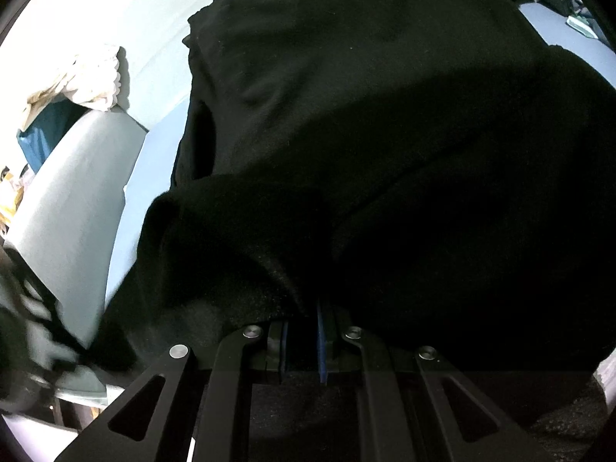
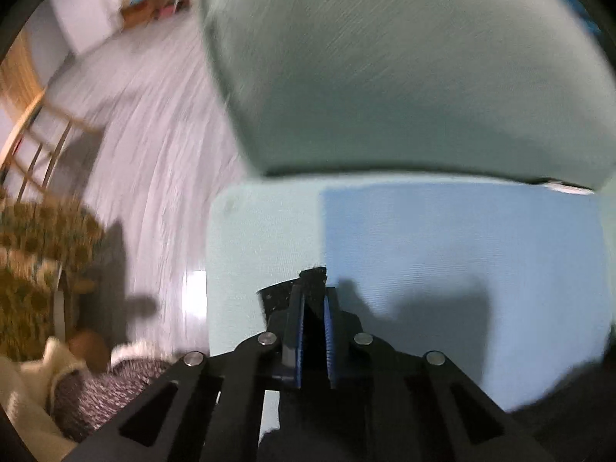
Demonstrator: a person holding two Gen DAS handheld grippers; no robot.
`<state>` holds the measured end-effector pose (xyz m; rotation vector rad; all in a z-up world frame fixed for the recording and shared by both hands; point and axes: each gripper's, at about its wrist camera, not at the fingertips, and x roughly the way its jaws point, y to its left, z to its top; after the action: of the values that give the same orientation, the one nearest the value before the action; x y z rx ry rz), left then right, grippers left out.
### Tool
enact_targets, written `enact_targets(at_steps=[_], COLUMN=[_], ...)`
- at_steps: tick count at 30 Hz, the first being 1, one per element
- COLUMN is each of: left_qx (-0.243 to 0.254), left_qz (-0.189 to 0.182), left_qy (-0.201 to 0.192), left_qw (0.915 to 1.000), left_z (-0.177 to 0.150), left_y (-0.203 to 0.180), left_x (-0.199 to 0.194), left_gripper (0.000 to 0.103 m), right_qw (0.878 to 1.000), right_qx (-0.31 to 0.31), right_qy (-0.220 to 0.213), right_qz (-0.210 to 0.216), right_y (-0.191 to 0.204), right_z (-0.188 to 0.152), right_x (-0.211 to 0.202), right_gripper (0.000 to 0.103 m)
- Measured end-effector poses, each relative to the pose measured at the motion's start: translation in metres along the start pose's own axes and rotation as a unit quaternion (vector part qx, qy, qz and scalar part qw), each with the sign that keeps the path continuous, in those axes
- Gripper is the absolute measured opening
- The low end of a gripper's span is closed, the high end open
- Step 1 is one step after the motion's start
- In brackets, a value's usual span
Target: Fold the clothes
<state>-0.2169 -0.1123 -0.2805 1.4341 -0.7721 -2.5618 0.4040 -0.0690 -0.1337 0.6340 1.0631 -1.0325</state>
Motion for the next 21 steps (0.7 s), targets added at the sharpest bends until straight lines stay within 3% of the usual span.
enact_targets(at_steps=[4,6,9,12,14,17,19,21], left_qx=[-0.005,-0.014,-0.037,-0.075,-0.101,-0.131,-0.142,-0.152], left_qz=[-0.006,-0.014,-0.043,-0.092,-0.128,-0.18,-0.211,-0.241], left_qy=[-0.001,-0.002,-0.006,-0.011,-0.015,-0.028,-0.033,-0.036], left_qw=[1.0,0.9998,0.9984,0.9929,0.9865,0.9745,0.9666,0.9578], left_z=[-0.001,-0.001,-0.001,-0.002,-0.004,-0.008,-0.012,-0.018], left_y=[0.002,0.006,0.017,0.035,0.048,0.065,0.074,0.085], left_x=[0.0,0.0,0.0,-0.001,-0.001,-0.004,-0.007,-0.011], left_gripper=[0.009,0.009,0.009,0.012,0.016,0.022,0.033,0.053], right_qw=[0.986,0.961,0.897,0.822,0.776,0.739,0.719,0.701], right_qx=[0.12,0.208,0.346,0.451,0.511,0.568,0.602,0.634], right_qy=[-0.099,-0.152,-0.228,-0.278,-0.291,-0.27,-0.258,-0.242], right_qz=[-0.061,-0.102,-0.151,-0.21,-0.229,-0.242,-0.231,-0.219], right_y=[-0.053,-0.086,-0.116,-0.123,-0.099,-0.062,-0.043,-0.032], right_z=[-0.035,-0.078,-0.171,-0.273,-0.343,-0.417,-0.455,-0.485], right_x=[-0.092,-0.152,-0.236,-0.304,-0.324,-0.32,-0.306,-0.287], right_gripper=[0.01,0.01,0.01,0.007,0.007,0.007,0.007,0.007])
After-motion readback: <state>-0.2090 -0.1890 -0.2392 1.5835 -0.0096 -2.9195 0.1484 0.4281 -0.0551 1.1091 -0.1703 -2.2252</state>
